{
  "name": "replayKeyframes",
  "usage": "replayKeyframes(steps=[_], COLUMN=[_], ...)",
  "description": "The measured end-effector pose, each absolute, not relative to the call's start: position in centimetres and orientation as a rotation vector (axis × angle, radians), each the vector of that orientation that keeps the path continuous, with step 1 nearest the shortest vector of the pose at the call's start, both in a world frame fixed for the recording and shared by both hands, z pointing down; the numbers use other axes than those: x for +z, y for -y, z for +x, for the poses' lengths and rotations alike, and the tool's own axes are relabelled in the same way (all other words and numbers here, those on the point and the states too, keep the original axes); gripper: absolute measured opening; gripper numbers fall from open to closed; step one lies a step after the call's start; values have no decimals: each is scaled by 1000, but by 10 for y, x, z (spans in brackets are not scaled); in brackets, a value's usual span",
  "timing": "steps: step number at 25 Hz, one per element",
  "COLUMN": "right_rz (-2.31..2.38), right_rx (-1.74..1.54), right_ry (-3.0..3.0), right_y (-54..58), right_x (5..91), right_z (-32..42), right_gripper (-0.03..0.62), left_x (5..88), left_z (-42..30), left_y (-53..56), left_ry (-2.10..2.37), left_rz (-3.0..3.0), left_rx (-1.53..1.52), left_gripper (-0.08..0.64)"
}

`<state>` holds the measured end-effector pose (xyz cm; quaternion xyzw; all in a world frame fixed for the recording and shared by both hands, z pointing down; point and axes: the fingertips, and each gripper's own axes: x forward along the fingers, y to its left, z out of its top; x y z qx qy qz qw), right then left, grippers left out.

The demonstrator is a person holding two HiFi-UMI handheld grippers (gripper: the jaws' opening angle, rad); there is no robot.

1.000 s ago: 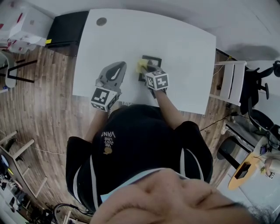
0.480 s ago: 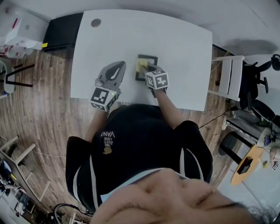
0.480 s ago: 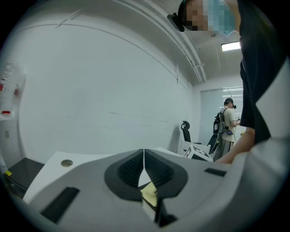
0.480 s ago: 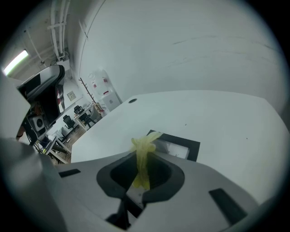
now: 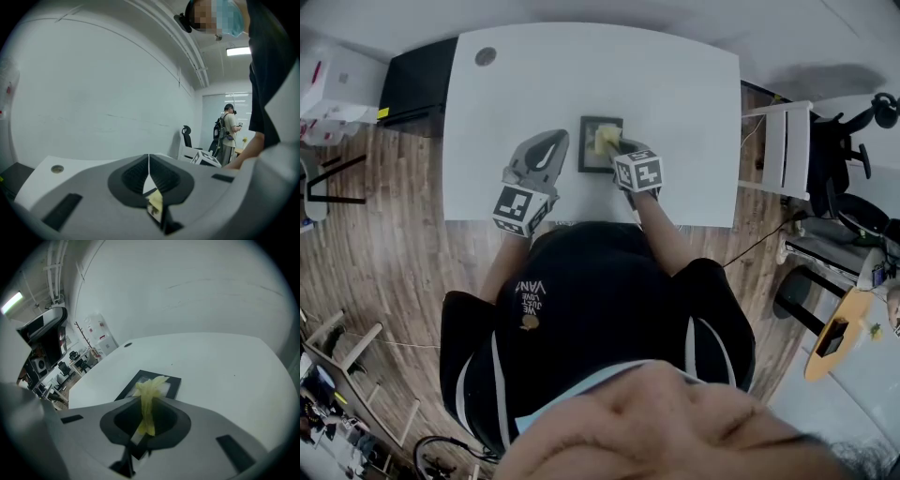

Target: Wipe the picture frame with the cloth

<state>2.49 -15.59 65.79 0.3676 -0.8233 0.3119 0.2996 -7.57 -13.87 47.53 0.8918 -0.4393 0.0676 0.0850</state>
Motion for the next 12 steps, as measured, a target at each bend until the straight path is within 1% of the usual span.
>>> replayKeyframes(steps=[12], right_rz=[1078], right_rx=[831], right_ry=[2143], right_y=[157], right_x=[655], right_z=[65], right_gripper=[44], left_x=[470], left_z=[-51], left_y=[148], left_ry=[1229], left_rz=[2712], left_rx=[175], left_gripper=[17])
